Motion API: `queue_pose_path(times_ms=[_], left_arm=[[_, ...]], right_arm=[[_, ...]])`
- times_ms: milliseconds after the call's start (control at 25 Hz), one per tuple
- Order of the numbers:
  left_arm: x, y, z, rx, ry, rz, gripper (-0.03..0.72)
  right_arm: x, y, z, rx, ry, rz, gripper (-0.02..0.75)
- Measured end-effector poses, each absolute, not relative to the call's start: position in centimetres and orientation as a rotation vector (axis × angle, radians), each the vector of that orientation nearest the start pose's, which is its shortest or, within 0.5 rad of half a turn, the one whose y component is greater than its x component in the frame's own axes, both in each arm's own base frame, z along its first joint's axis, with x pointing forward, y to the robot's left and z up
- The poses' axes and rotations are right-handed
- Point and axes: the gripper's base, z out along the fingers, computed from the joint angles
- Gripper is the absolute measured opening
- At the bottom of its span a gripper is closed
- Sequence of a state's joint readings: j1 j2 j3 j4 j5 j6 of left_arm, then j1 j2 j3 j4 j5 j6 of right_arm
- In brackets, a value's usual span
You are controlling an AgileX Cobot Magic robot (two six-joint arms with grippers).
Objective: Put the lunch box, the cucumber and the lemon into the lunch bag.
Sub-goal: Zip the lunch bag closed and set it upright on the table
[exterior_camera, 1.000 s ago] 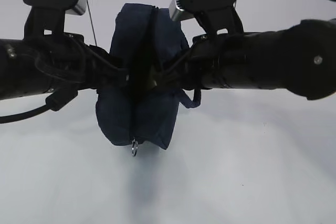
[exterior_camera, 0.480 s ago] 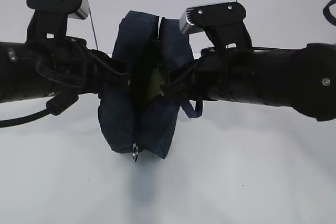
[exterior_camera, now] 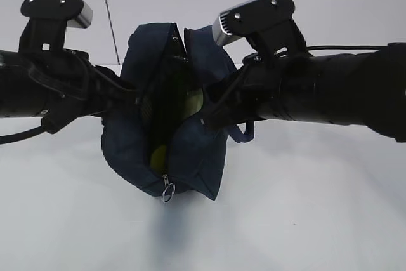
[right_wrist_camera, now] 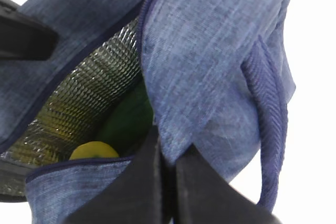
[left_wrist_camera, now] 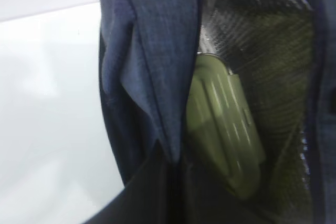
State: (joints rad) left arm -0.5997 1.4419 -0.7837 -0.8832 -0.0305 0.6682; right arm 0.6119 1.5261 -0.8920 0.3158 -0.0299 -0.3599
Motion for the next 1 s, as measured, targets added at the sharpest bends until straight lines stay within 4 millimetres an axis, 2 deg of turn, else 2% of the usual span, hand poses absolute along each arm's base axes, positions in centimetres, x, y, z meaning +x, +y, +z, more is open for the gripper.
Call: queue_pose_path(times_ms=[360, 720, 840, 920, 1000], left_arm=[[24.70, -16.81, 23.81, 0.509, 2.171, -0.464, -0.007], [24.63, -16.82, 23.82, 0.522, 2.172, -0.464, -0.007], [24.49, -16.89, 23.73, 0.534, 2.185, -0.475, 0.006], [24.32, -16.96, 23.61, 0.548, 2.201, -0.488, 0.049], [24.23, -17.00, 23.56, 0.556, 2.209, -0.495, 0.138]], right_arm=[[27.03, 18.88, 24.85, -0.715, 1.988, 0.310, 0.008], [27.03, 18.89, 24.85, -0.731, 1.982, 0.300, 0.014], [27.06, 18.88, 24.97, -0.749, 1.962, 0.286, 0.101], [27.03, 18.85, 25.19, -0.753, 1.948, 0.281, 0.230], [27.03, 18.84, 25.24, -0.755, 1.944, 0.279, 0.351]])
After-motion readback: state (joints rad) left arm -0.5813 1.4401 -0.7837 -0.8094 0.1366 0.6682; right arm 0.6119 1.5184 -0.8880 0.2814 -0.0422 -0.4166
